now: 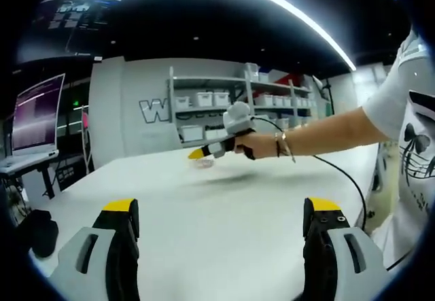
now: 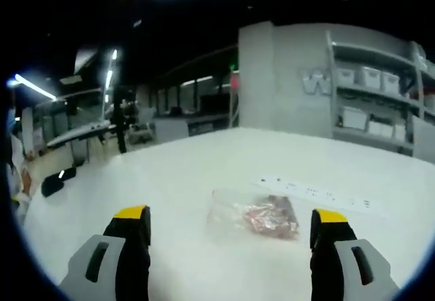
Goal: Open the resealable bag by pulling the two sides of the seal apart until the entire bag opening is separated and visibly accessible.
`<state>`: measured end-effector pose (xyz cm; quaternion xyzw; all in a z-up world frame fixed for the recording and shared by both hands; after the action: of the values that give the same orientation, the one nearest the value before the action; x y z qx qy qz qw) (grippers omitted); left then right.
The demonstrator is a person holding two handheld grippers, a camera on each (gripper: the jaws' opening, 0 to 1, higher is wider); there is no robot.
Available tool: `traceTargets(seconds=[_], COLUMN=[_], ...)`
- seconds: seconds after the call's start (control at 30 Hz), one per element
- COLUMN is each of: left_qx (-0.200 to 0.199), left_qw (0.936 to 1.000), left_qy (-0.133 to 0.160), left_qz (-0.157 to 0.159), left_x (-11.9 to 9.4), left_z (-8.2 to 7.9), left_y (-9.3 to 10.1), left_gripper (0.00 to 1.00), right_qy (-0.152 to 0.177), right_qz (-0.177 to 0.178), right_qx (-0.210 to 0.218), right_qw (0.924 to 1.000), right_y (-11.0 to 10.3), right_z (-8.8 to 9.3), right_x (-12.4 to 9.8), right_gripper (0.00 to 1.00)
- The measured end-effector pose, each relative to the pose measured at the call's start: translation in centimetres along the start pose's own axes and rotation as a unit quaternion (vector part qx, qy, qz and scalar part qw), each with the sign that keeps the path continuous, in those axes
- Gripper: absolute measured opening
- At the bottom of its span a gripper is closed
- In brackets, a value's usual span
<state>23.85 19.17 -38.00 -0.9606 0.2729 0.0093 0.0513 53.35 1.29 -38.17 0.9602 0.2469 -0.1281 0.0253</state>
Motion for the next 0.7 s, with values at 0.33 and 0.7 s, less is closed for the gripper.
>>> traceTargets(seconds=[0.33, 0.7], left_qx=[0.004, 0.008], left_qw=[1.0000, 0.9999], left_qy=[0.001, 0.000], left_qz=[0.008, 0.009], left_x=[0.2, 0.2], left_z=[-0.3, -0.6], left_y=[0.7, 1.1], left_gripper=[1.00, 1.00], right_qy=[0.018, 0.041], right_qz=[0.003, -0.001], right_qx=[0.017, 0.035], right_qw=[0.9997, 0.9985], right_y=[0.9, 1.0], right_z=[0.1, 0.0], right_x=[-2.5, -5.7], right_gripper=[0.99, 0.98])
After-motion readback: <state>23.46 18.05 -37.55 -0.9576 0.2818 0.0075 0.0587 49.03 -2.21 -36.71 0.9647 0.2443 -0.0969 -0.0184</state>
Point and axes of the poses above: the point that each gripper's makers call its tool centre point, and the gripper's own axes: x roughly forward along the fingers, y roughly to its right, z roughly out of its underside, the point moved 2 cm from there along -x, roughly backward along the fingers
